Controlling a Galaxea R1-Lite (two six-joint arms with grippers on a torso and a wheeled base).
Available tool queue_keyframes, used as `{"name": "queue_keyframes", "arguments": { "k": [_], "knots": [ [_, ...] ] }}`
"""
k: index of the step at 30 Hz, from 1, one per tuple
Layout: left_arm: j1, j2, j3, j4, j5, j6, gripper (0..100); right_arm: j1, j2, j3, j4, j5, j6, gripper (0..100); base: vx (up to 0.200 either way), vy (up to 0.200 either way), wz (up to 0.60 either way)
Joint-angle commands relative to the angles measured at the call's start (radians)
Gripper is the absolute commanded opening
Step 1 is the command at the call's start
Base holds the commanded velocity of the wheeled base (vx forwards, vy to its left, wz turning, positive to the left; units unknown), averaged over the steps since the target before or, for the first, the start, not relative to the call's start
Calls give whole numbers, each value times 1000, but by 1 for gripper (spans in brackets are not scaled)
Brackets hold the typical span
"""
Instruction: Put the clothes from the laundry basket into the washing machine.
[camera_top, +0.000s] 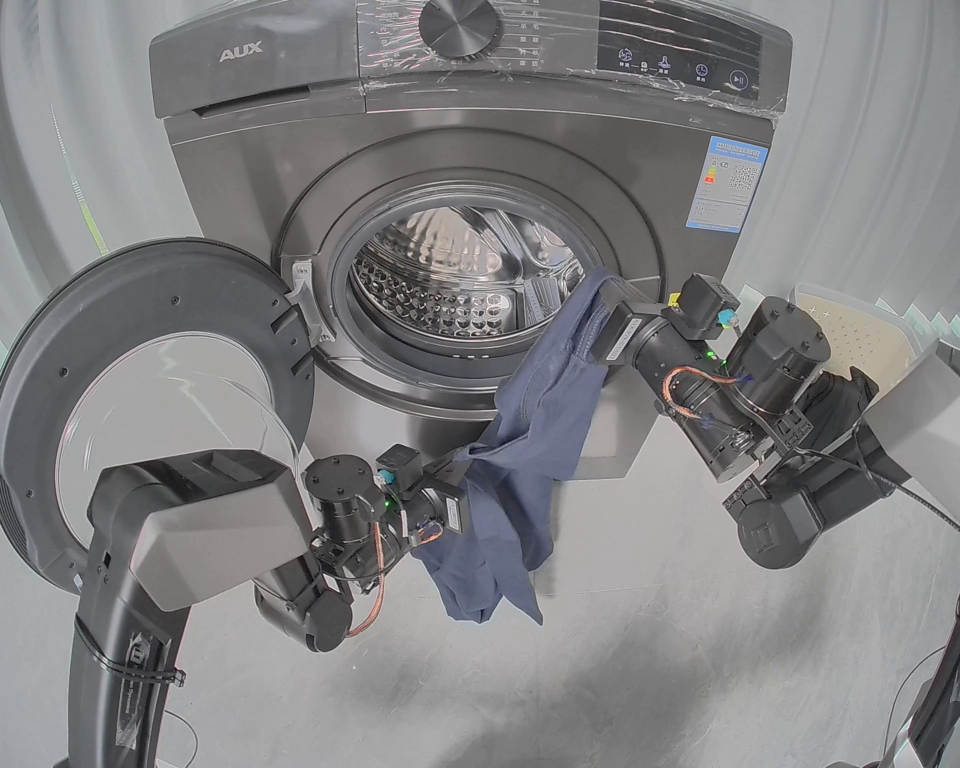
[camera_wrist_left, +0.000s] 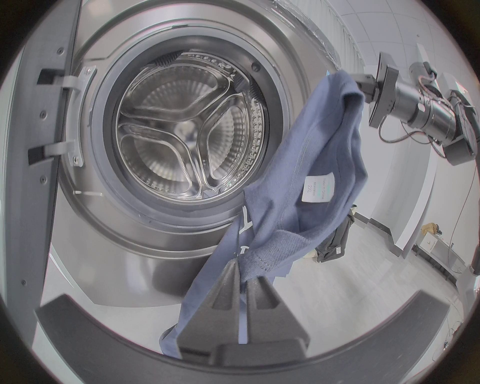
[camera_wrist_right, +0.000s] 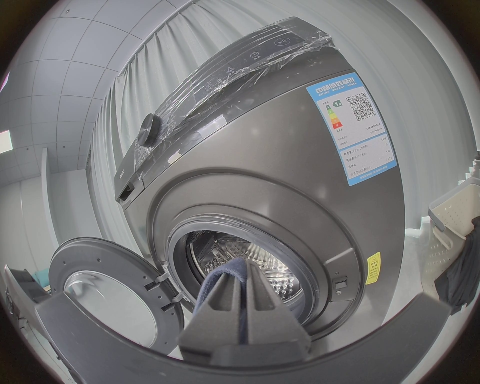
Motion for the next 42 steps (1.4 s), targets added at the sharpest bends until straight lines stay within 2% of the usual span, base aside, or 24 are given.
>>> {"name": "queue_keyframes", "arguments": {
  "k": [1,4,7,11,13,25,26,42],
  "knots": [
    [24,-54,39,0,-8,1,0,-14,-20,15,0,0,1,0,0,0,0],
    [24,-51,71,0,-40,4,0,-18,-19,15,-1,2,1,0,0,0,0],
    [15,-39,77,0,-53,4,0,-6,-17,13,-1,2,4,0,0,0,0],
    [0,10,51,1,-62,-4,0,11,-11,10,-1,2,4,0,0,0,0],
    [-9,51,8,1,-90,-5,0,32,-8,5,-1,0,4,0,0,0,0],
    [-46,171,-145,14,-94,-11,0,46,6,-5,0,-1,4,0,0,0,0],
    [-46,173,-150,14,-94,-11,100,48,6,-5,0,-1,4,0,0,0,0],
    [-51,200,-233,18,-88,-16,100,60,13,-7,2,-3,4,0,0,0,0]
  ]
}}
